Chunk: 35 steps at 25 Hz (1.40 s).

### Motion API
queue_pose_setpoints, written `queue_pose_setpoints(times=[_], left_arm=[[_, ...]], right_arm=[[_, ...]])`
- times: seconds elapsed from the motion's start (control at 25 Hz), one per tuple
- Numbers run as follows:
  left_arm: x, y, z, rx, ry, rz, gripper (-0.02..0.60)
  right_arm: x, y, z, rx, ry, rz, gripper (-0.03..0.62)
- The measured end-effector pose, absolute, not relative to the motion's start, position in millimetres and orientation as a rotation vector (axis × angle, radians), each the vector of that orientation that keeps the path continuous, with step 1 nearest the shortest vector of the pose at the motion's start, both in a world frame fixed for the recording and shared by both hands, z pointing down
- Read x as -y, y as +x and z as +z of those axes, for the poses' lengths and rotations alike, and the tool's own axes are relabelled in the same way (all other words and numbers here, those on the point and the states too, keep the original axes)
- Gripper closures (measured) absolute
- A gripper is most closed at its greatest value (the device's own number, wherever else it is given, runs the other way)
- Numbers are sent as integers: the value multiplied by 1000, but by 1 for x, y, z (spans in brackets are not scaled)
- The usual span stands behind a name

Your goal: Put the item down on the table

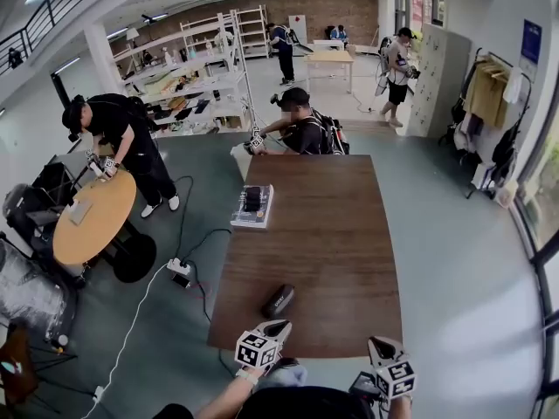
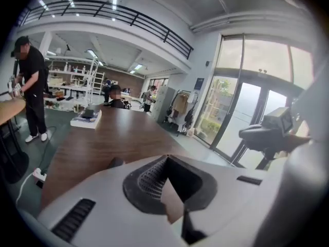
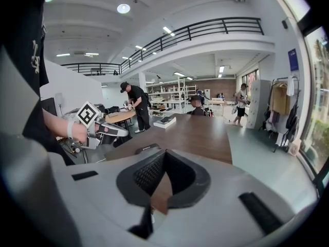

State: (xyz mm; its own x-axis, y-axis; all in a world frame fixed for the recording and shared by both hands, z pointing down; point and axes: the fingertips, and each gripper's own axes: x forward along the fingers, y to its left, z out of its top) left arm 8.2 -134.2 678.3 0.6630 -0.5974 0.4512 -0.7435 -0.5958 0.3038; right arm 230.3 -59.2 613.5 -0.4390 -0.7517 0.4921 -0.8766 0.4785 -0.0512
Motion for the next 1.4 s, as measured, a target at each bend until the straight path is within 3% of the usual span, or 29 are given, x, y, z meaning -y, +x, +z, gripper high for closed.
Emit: queue_pose_setpoints(times=[0.32,1.4], left_arm=[[54,47,658,773,2539,272,575],[-42,60,633,673,2623,170,575]], right_arm=[[13,229,614,2324,1369,407,605],[-77,213,621,2346,1328,352,605]])
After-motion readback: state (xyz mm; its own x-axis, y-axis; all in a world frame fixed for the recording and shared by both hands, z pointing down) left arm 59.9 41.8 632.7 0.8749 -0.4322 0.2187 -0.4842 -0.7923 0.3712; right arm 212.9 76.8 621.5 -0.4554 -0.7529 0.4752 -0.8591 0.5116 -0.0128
